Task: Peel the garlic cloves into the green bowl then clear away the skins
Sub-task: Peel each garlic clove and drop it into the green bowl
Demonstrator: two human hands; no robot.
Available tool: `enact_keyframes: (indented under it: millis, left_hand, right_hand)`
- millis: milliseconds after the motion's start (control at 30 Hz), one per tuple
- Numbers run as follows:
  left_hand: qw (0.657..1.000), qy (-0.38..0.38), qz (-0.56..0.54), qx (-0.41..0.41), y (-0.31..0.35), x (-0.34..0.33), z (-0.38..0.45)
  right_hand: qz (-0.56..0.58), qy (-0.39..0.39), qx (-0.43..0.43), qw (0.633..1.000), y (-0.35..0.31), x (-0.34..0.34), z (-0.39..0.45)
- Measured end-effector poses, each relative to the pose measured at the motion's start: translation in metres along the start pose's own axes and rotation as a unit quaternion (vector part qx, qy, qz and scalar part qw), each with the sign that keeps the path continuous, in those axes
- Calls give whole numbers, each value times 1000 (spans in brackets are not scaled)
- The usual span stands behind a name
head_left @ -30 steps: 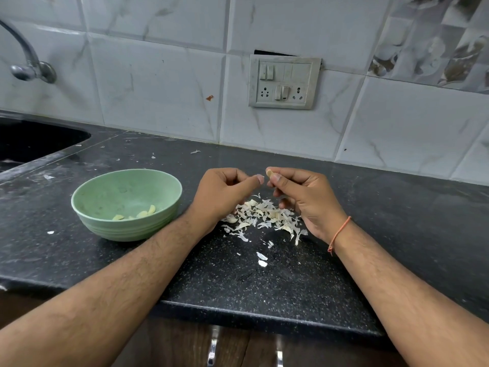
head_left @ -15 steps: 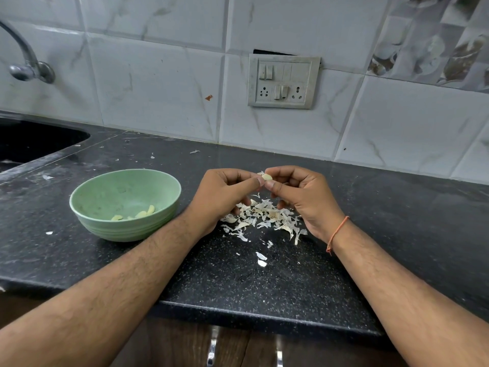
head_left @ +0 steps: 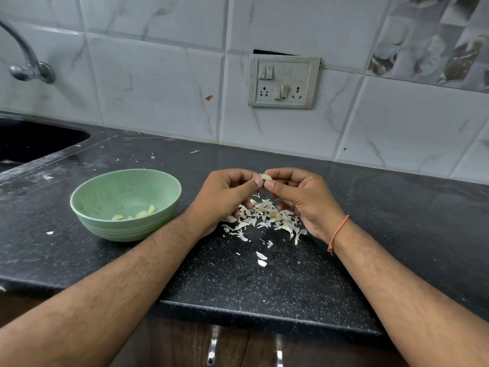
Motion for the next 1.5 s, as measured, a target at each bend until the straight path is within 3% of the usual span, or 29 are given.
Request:
enact_keyframes:
  millis: [433, 633, 900, 1133, 1333, 1500]
  left_hand:
    - [998, 1, 54, 23, -1, -3, 2]
    - [997, 16, 70, 23, -1, -4, 0]
    - [993, 70, 98, -3, 3, 1, -1]
    - [987, 69, 139, -41, 8, 1, -5]
    - [987, 53, 145, -44, 10, 0, -8]
    - [989, 42, 139, -42, 11, 1, -8]
  right_hand:
    - [36, 10, -46, 998, 9, -5, 1]
    - [64, 19, -29, 997, 6, 3, 5]
    - [-99, 20, 67, 993, 3, 8, 5]
    - [-272, -25, 172, 947, -1, 9, 7]
    - [-335, -31, 224, 915, -9, 10, 6]
    - [-335, -41, 230, 913, -9, 12, 7]
Point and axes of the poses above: each hand's wrist, its own z-axis towards the middle knuckle, its own x-axis out of the back of the hand, y = z × x, the point moved 3 cm from there along z, towards the middle knuckle, and after that the axes turned 9 degrees about x, right-handed, at the moved point
